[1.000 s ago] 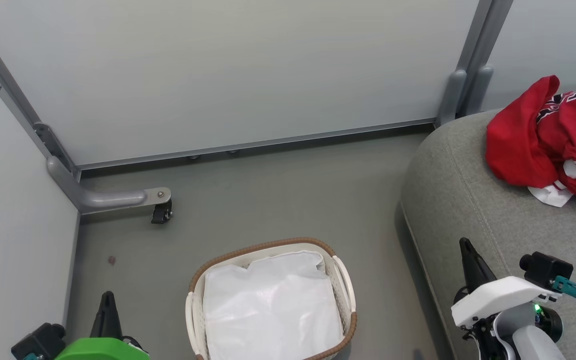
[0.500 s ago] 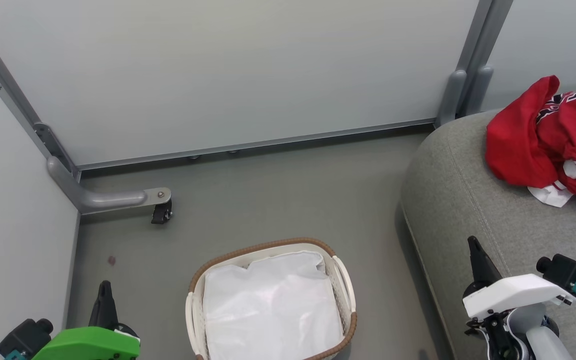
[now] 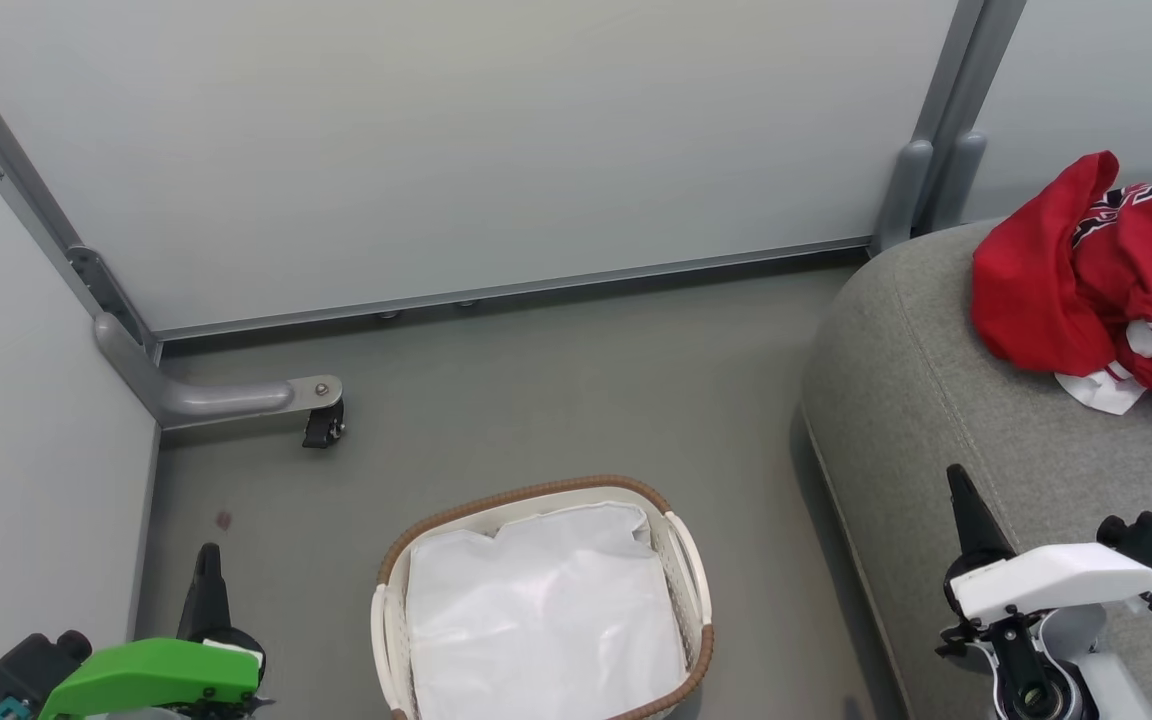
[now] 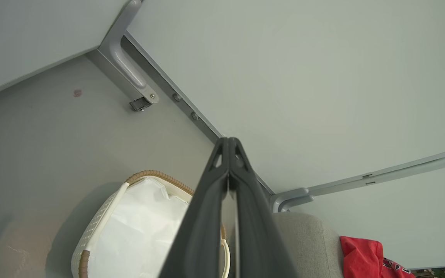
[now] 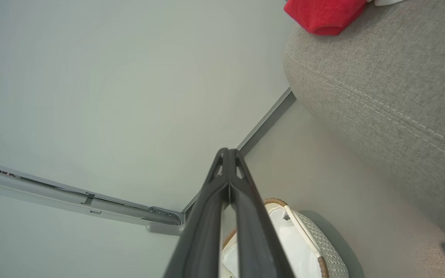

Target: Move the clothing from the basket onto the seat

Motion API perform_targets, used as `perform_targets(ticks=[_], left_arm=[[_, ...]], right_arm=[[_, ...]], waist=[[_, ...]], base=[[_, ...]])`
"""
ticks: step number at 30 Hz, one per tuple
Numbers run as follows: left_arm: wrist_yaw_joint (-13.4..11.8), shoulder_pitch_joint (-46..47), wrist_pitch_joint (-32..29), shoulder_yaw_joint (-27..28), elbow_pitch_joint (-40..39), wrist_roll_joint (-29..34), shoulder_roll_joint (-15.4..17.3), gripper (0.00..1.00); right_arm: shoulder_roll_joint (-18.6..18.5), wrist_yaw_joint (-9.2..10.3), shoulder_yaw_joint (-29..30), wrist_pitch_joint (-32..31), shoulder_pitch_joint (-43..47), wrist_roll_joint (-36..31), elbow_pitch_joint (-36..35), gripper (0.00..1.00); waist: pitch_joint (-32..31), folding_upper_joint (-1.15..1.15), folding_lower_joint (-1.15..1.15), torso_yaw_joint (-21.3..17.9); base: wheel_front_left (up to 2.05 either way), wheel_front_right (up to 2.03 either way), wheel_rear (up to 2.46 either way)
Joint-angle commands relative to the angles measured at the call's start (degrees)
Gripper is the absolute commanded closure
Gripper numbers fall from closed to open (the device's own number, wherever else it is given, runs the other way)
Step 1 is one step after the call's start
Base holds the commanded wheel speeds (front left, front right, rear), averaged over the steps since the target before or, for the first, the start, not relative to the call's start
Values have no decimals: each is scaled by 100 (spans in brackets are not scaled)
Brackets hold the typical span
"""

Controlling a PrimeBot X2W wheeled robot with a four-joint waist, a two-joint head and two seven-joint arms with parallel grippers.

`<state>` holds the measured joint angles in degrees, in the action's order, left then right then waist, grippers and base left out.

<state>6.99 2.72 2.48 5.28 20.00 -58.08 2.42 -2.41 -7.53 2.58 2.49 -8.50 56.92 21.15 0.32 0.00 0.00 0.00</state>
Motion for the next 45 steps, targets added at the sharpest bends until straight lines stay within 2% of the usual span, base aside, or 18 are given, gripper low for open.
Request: perform_targets(ticks=[1, 45], left_arm=[[20, 165, -41, 21, -105, -181, 41, 100], [56, 335, -658, 106, -460, -2464, 59, 100]], right_arm=[[-37, 3, 31, -47, 23, 174, -99, 100], [-54, 6, 299, -658, 188, 2548, -550, 100]], waist=[[0, 0, 0, 0], [-9, 0, 0, 0]], base=[[0, 0, 0], [0, 0, 0]])
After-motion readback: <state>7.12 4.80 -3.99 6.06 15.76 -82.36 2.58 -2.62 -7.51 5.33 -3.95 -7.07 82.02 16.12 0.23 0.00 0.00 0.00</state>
